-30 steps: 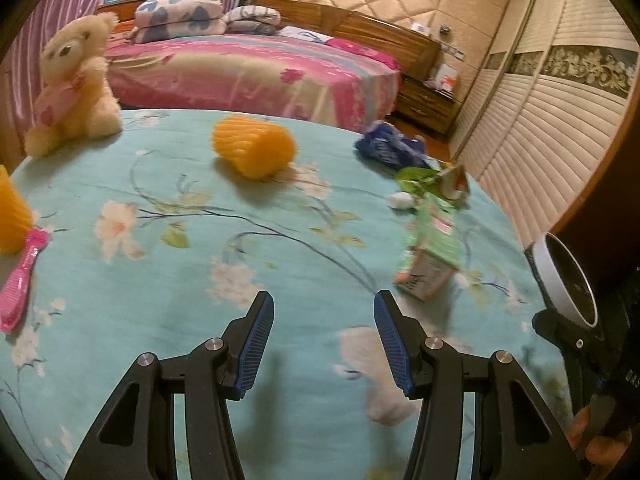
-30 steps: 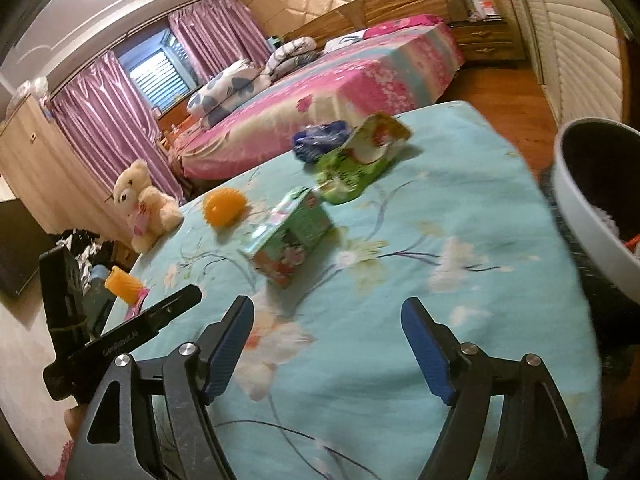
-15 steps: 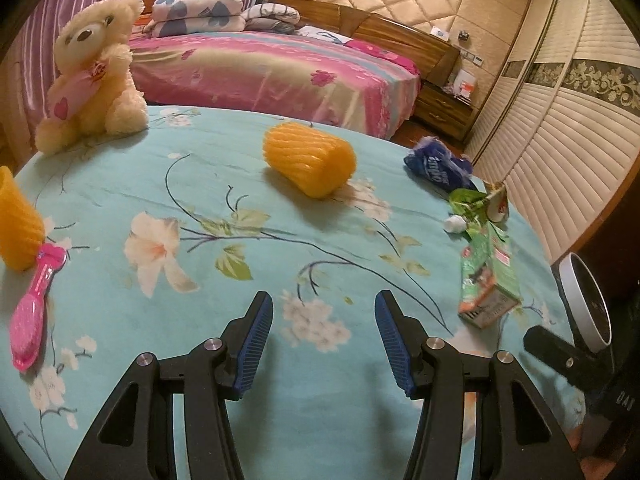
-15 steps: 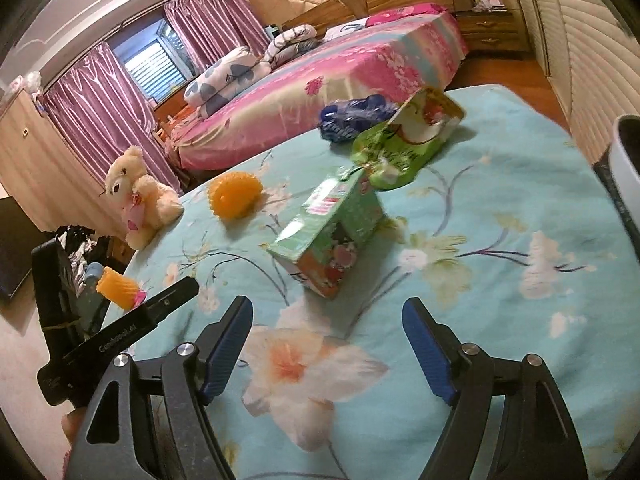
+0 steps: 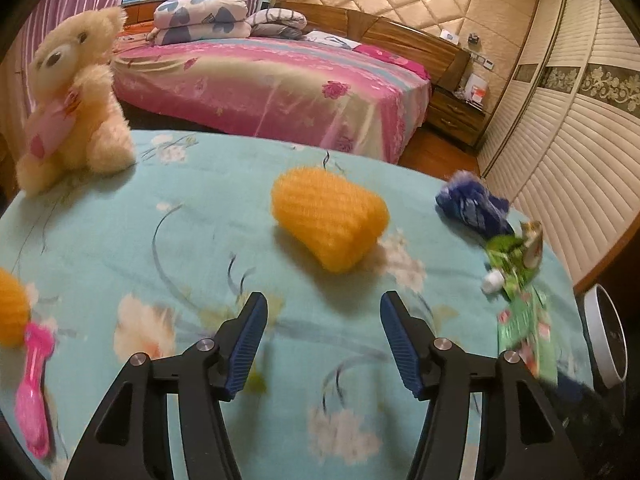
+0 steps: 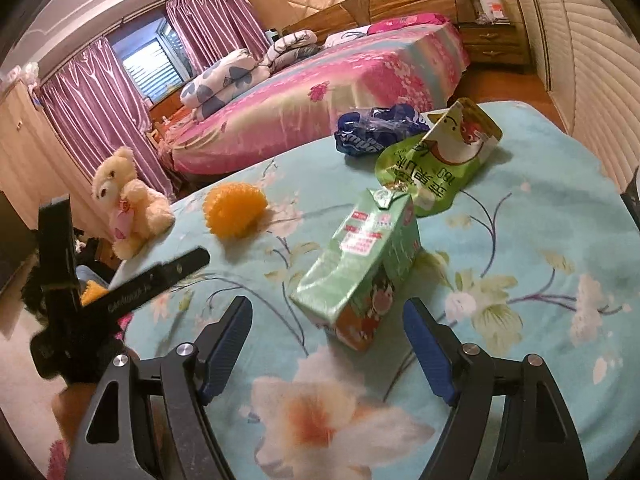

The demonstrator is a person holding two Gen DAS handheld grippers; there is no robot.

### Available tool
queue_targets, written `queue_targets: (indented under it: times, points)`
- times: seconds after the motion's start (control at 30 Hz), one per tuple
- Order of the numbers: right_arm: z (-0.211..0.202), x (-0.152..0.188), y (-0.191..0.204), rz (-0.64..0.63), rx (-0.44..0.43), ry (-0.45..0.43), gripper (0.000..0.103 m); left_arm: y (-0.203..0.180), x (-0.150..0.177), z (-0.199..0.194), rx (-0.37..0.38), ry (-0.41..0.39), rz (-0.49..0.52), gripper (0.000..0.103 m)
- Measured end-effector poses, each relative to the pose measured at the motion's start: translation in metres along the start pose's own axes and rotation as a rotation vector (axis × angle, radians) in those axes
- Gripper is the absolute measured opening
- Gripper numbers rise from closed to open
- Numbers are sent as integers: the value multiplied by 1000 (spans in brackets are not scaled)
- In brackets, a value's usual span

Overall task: Collect trash
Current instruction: 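Grasp the orange foam net with the left tool while the right tool grasps the green milk carton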

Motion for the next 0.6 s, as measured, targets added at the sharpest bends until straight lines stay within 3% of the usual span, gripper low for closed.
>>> queue_targets:
  times: [0.23, 0.3, 0.33, 0.37, 0.4, 0.47, 0.6]
  points:
    - [12, -7, -12, 54, 44, 15, 79, 2, -30, 33, -2, -4, -58, 56]
    - [12, -9, -16, 61, 59, 12, 76, -2, -33, 44, 4, 13, -42, 29]
    - [12, -9, -17, 61, 63, 13, 66, -3, -32, 49, 16, 34, -37, 18]
    - [12, -10, -19, 60, 53, 17, 53, -3, -32, 49, 16, 30, -35, 17]
    - [12, -9, -21, 61, 49, 25, 51, -3, -31, 48, 13, 22, -31, 15]
    - [8, -7, -24, 45, 57, 33, 33, -6, -27, 44, 18, 21, -20, 12]
    - [-5, 2, -36, 33, 23, 53, 33, -14, -6, 29, 47, 23, -13, 11]
Point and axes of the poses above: each gripper's, at about its wrist camera, not at the fingertips, and z roughly the way its jaws point, y to its left, x to its underside, the point moved 8 cm from there along z, roughly the way its jaws point, and after that the axes turned 13 degrees about y, right-handed, at the moved point
